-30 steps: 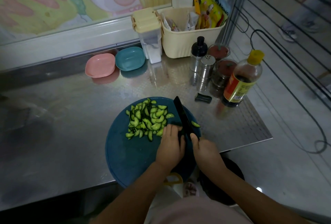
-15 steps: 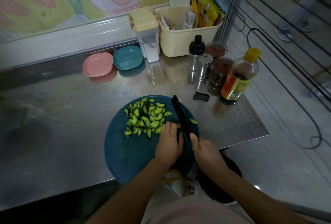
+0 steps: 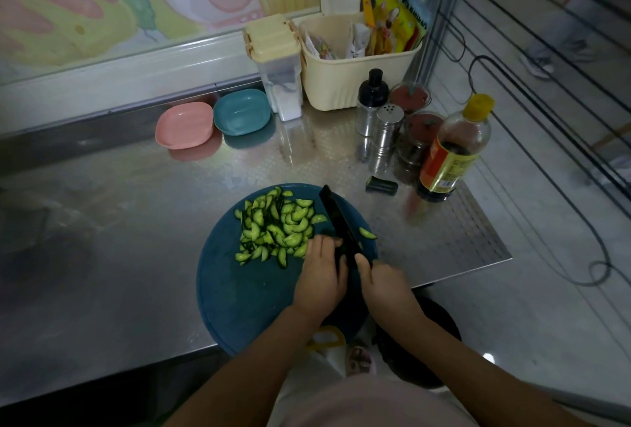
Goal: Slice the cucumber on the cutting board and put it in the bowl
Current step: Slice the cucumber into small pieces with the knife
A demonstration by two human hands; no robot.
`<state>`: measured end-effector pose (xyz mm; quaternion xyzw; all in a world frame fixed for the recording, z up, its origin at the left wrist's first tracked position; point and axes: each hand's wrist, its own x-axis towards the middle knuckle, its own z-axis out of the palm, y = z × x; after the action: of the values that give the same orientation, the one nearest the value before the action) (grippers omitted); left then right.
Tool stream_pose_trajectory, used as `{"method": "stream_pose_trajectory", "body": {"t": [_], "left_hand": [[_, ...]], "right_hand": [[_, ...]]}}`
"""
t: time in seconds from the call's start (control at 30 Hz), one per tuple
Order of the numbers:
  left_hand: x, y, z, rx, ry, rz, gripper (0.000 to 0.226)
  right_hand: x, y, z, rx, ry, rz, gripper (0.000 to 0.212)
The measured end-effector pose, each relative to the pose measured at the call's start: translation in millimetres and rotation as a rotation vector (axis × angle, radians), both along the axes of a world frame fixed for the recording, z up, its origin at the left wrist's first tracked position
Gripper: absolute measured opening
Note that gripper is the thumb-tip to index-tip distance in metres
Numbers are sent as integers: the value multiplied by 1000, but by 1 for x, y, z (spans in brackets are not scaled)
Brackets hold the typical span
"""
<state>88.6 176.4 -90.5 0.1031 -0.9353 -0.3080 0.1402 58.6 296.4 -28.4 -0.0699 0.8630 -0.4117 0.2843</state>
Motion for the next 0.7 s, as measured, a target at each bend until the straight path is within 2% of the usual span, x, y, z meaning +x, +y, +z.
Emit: {"method": "stream_pose_trajectory", "body": {"t": [0.03,0.1,0.13,0.2,0.33,0.43,0.5,0.6,0.7], "left_hand": [[0,0,0,3,0,-4,24],[0,0,0,12,1,-14,22],[0,0,0,19,-1,-18,22],[0,0,1,41,-12,-26,24],[0,-1,10,124,-3,1,33],[-6,-5,19,27,24,-21,37],[-17,-6,25,-84,-8,-129,48],[-40,-11,30,-179,-173,-382,66],[-62,-17,37,-174,-340,-504,56]], "right_hand": [[0,3,-10,42,126,10,60],[-1,8,-18,74,33,67,50],[-3,10,-18,95,50,95,48],[-2,13,-15,74,118,85,51],[-13,18,-1,1,124,33,58],[-25,26,9,-74,132,-40,57],[-30,31,14,-98,145,-82,57],[-34,35,15,-147,112,-128,54],[-33,37,16,-158,102,-135,52]]}}
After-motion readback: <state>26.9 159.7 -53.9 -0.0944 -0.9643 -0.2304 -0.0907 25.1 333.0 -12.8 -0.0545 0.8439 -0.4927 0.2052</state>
